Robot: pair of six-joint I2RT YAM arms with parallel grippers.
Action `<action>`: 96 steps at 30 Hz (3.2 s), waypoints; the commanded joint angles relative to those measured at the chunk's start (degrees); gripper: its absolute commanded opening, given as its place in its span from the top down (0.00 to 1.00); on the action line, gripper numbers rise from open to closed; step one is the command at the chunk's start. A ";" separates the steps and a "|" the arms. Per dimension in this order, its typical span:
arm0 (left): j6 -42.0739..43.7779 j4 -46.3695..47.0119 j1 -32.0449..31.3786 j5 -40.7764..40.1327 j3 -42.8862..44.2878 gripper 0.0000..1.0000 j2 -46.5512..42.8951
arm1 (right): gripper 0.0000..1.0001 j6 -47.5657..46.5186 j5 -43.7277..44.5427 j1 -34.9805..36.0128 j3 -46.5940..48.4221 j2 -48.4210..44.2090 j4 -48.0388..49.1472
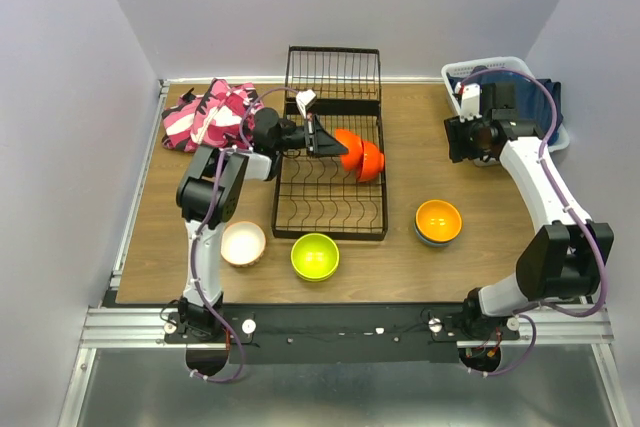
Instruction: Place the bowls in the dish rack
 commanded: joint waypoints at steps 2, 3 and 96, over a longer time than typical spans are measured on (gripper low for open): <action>-28.32 36.07 -0.66 8.28 4.94 1.00 7.50 | 0.36 -0.46 1.56 0.26 2.67 1.47 -1.68; -29.22 36.01 -0.57 8.72 4.95 1.00 7.77 | 0.36 -0.46 1.47 0.26 3.11 1.82 -1.77; 48.37 -65.03 -2.86 -11.91 15.49 0.39 -2.14 | 0.35 -0.11 -0.55 2.11 5.58 3.67 -2.39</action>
